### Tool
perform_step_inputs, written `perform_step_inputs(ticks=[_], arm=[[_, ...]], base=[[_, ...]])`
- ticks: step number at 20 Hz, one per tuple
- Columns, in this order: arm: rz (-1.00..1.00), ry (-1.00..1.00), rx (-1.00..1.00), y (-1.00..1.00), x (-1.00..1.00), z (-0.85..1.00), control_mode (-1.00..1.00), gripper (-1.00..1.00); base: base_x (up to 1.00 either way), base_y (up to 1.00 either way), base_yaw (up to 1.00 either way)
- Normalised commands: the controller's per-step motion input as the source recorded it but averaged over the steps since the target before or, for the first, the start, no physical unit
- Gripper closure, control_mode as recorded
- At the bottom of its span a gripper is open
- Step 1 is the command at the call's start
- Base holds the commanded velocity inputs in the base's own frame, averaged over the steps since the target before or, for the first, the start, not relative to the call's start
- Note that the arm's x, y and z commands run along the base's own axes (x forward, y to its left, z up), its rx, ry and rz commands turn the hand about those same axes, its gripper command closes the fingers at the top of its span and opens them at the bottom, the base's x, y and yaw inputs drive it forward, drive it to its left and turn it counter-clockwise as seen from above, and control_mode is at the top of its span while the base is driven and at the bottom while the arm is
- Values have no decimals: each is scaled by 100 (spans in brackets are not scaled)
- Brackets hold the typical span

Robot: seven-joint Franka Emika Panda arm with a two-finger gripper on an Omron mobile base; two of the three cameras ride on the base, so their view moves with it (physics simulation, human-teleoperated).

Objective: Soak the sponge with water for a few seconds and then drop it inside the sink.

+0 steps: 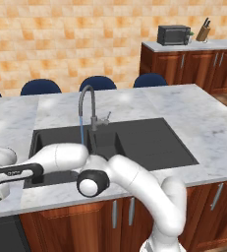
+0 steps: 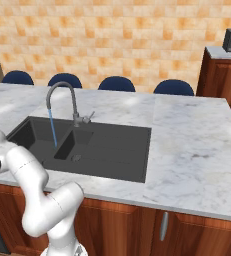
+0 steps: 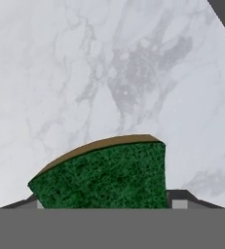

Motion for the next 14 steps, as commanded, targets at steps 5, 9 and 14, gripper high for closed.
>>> perform_step_inputs(ticks=[5, 9, 14], arm=[[12, -18, 0, -25, -8, 64, -100, 100], [16, -21, 0, -31, -22, 89, -100, 100], [16, -17, 1, -44, -19, 80, -100, 100]], base=[[0, 0, 0], [0, 0, 0], [0, 0, 0]])
